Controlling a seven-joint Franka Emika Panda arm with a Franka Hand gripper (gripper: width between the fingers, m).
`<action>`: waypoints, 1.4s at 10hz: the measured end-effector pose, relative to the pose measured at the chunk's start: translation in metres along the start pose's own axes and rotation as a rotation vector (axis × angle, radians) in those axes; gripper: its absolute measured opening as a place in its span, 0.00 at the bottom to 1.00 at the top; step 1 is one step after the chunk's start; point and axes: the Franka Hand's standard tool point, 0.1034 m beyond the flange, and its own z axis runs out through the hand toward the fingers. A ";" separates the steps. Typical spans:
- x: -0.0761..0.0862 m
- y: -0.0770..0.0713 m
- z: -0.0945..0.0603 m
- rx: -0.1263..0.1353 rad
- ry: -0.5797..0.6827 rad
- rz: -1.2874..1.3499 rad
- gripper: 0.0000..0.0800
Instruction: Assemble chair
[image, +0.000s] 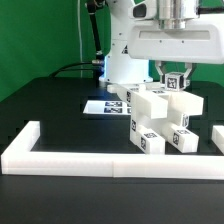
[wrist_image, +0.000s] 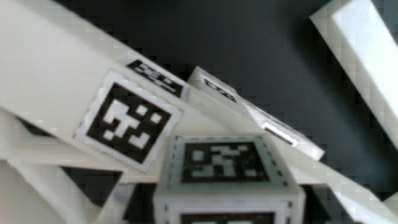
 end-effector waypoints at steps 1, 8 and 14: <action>-0.001 -0.001 0.000 0.004 -0.003 0.090 0.34; -0.004 -0.003 0.001 0.010 -0.015 0.536 0.34; -0.008 -0.006 0.002 0.015 -0.030 0.830 0.34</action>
Offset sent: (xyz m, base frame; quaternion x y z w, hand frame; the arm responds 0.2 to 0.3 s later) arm 0.0000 0.0000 0.0000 0.0000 0.0000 0.1938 0.9810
